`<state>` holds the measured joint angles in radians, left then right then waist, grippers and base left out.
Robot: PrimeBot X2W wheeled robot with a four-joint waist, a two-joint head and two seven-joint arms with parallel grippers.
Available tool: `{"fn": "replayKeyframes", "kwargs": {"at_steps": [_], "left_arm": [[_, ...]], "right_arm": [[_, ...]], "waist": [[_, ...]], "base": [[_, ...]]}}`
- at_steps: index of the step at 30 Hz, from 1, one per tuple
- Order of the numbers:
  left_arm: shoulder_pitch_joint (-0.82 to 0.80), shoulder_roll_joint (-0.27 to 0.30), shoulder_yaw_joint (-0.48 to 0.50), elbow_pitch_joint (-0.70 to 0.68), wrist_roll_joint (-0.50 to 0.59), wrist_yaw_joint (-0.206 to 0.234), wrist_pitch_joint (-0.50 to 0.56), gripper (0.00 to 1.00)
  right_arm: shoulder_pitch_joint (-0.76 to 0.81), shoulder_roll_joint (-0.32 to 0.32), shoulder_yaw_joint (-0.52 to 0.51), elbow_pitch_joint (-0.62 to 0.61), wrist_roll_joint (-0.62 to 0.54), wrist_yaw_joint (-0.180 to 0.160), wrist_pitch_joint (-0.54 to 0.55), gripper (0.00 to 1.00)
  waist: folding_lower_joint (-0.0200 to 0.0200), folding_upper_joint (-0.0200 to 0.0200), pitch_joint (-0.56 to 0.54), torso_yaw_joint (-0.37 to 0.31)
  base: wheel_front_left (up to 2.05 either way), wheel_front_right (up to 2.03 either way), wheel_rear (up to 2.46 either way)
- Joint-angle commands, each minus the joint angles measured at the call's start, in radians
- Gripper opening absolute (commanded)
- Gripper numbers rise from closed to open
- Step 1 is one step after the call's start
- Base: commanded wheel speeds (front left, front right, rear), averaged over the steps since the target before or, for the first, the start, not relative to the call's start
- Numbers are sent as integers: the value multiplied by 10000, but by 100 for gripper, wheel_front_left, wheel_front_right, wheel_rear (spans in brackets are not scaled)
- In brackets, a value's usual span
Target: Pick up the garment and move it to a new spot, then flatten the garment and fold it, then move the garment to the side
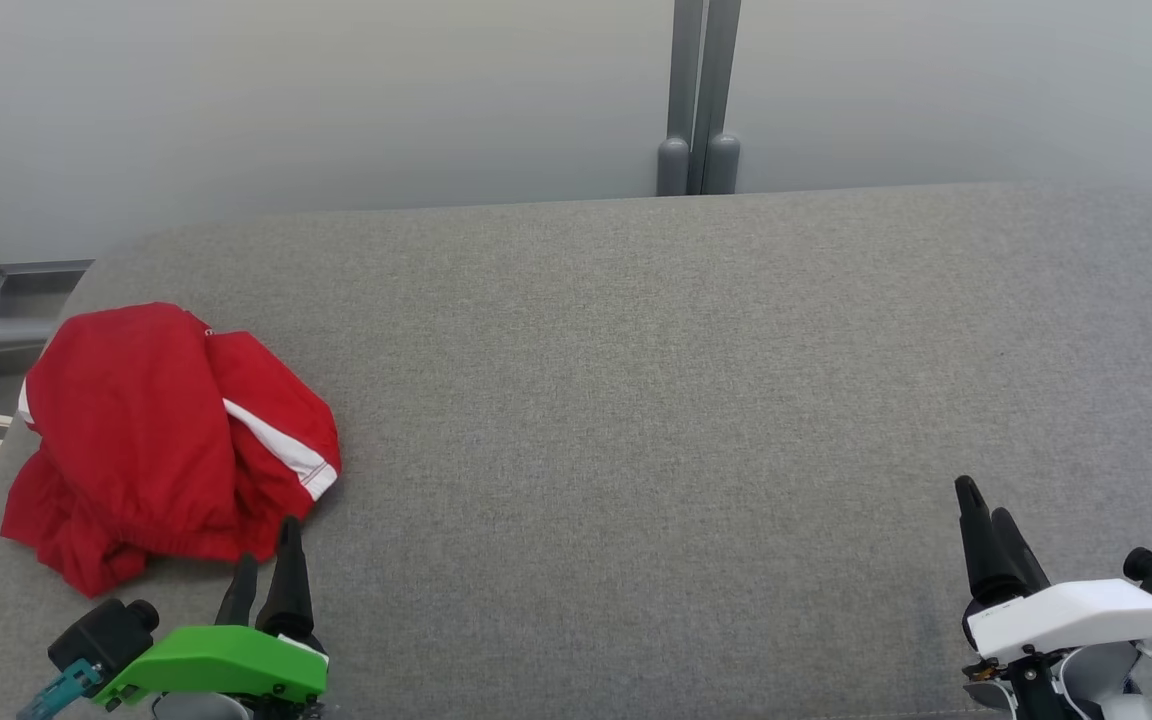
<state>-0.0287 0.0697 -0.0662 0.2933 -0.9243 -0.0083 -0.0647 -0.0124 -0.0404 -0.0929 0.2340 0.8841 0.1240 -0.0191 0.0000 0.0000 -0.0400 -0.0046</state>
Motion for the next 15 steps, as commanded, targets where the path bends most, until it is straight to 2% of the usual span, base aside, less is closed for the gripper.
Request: {"fn": "replayKeyframes", "kwargs": {"at_steps": [1, 15], "left_arm": [[16, 131, -64, -138, 495, 103, -132, 100], [-141, 424, -580, 170, 2582, 478, -540, 100]], "right_arm": [[-201, -68, 7, -193, -565, 43, -44, 100], [-204, -82, 344, -455, -3257, 54, 99, 100]], "waist": [[0, 0, -11, 0], [0, 0, -90, -15]], "base": [[0, 0, 0], [0, 0, 0]]}}
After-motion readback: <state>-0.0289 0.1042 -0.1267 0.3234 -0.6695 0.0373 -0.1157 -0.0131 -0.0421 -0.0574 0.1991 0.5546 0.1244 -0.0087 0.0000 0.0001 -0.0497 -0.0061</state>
